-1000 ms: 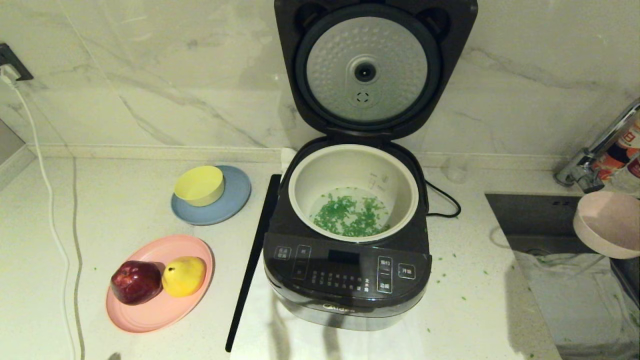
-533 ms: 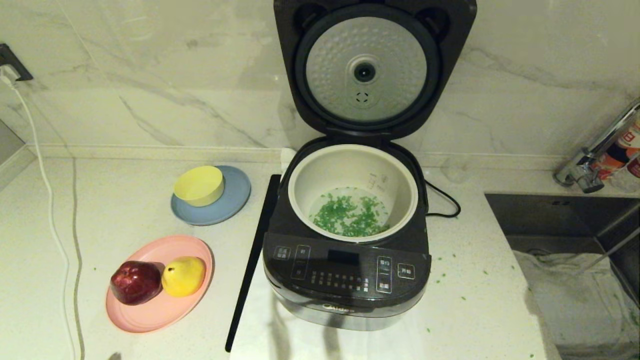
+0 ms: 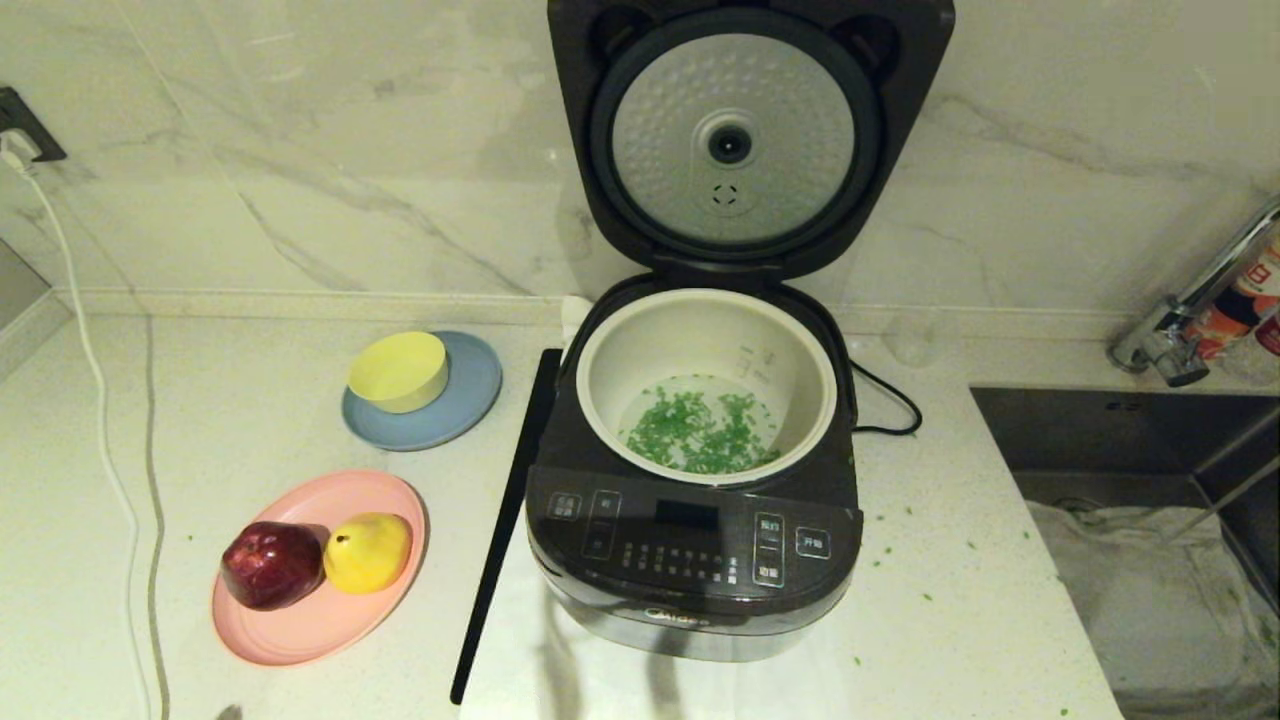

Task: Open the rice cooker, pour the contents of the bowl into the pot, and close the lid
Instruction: Fill a bowl with water from the tap

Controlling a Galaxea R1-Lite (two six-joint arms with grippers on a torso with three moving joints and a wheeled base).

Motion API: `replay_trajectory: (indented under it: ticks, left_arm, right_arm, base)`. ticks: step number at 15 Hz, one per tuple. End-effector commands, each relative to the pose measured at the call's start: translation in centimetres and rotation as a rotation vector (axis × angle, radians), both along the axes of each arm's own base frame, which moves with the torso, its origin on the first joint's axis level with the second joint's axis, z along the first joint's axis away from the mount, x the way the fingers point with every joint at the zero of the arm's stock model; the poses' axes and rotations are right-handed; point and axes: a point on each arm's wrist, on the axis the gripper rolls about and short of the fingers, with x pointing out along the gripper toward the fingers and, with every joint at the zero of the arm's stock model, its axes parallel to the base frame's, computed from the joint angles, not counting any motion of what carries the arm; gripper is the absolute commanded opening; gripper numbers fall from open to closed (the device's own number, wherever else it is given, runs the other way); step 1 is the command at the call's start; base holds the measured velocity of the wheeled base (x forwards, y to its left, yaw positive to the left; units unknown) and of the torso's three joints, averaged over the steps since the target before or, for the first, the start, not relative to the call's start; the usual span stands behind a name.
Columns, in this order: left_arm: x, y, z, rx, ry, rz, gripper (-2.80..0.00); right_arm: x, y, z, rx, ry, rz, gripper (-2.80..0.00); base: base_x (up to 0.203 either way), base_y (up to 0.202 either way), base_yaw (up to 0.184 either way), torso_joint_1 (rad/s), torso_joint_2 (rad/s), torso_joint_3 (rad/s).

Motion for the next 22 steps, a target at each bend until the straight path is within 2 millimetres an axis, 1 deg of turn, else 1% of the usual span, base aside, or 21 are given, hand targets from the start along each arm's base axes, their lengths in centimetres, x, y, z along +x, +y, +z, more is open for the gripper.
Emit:
replay_trajectory:
  ticks: [1,5,7,11,14,17,21,22]
  left_arm:
    - [0.1,0.0,-0.3,0.000,0.010,0.001,-2.80]
    - [0.1,0.0,-0.3,-0.001,0.010,0.000,-2.80]
    - [0.1,0.0,-0.3,0.000,0.010,0.001,-2.80]
    - [0.1,0.0,-0.2,-0.001,0.009,0.001,-2.80]
    - [0.1,0.0,-0.2,0.000,0.009,0.000,-2.80]
    - [0.1,0.0,-0.2,0.000,0.009,0.001,-2.80]
    - [0.1,0.0,-0.2,0.000,0.009,0.001,-2.80]
    - [0.1,0.0,-0.2,-0.001,0.009,0.001,-2.80]
  right_arm:
    - [1.3,-0.8,-1.7,0.013,0.003,0.016,-2.80]
    - [3.8,-1.8,-2.2,-0.005,-0.013,0.047,-2.80]
    - [5.0,-1.2,-2.4,-0.003,-0.013,0.076,-2.80]
    - [6.3,-0.5,-2.2,-0.004,-0.028,0.097,-2.80]
    - [6.8,-0.8,-1.9,-0.014,-0.037,0.097,-2.80]
    - [6.8,-0.8,-1.9,-0.015,-0.037,0.096,-2.80]
    - [6.7,-0.7,-2.4,0.003,-0.023,0.094,-2.80]
    - [6.6,-0.6,-2.3,0.002,-0.024,0.094,-2.80]
  base:
    - [0.000,0.000,0.000,0.000,0.00,0.000]
    - [0.000,0.000,0.000,0.000,0.00,0.000]
    - [0.000,0.000,0.000,0.000,0.00,0.000]
    - [0.000,0.000,0.000,0.000,0.00,0.000]
    - [0.000,0.000,0.000,0.000,0.00,0.000]
    - [0.000,0.000,0.000,0.000,0.00,0.000]
    - [0.000,0.000,0.000,0.000,0.00,0.000]
    - [0.000,0.000,0.000,0.000,0.00,0.000]
